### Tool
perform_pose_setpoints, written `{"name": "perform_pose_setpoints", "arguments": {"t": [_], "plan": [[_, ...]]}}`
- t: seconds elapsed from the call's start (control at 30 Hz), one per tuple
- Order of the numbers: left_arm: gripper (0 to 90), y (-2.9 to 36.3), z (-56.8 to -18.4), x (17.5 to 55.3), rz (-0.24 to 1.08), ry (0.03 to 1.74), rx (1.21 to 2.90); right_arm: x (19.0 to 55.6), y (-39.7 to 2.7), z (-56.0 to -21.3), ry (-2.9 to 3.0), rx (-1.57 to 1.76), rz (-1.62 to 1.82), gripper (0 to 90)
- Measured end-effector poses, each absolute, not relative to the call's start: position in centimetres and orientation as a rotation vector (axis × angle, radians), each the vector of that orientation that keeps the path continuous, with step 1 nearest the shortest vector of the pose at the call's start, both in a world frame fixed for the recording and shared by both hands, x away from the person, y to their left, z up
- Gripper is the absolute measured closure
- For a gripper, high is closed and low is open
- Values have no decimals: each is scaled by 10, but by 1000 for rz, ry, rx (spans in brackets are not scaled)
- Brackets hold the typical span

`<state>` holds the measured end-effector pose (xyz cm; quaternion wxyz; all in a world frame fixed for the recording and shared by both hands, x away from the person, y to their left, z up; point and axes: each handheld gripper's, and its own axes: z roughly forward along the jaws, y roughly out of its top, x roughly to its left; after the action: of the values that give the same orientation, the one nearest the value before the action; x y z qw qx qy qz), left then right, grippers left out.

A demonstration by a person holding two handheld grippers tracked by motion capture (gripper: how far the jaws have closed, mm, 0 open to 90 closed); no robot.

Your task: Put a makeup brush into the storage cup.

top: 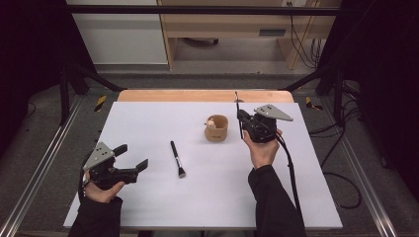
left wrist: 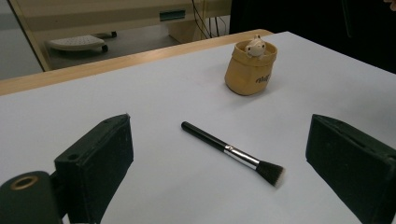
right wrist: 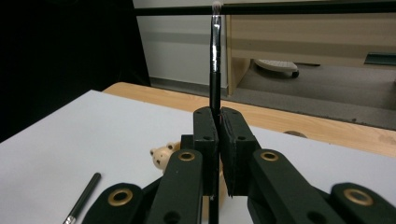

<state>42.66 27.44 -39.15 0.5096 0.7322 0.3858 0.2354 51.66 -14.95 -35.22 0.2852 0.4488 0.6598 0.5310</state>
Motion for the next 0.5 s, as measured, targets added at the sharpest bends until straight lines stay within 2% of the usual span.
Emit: {"name": "perform_pose_setpoints", "arguments": {"t": [0.5], "plan": [[69, 274, -391, 426, 565, 925, 1763, 542, -137, -350, 1722, 1216, 1410, 859]]}}
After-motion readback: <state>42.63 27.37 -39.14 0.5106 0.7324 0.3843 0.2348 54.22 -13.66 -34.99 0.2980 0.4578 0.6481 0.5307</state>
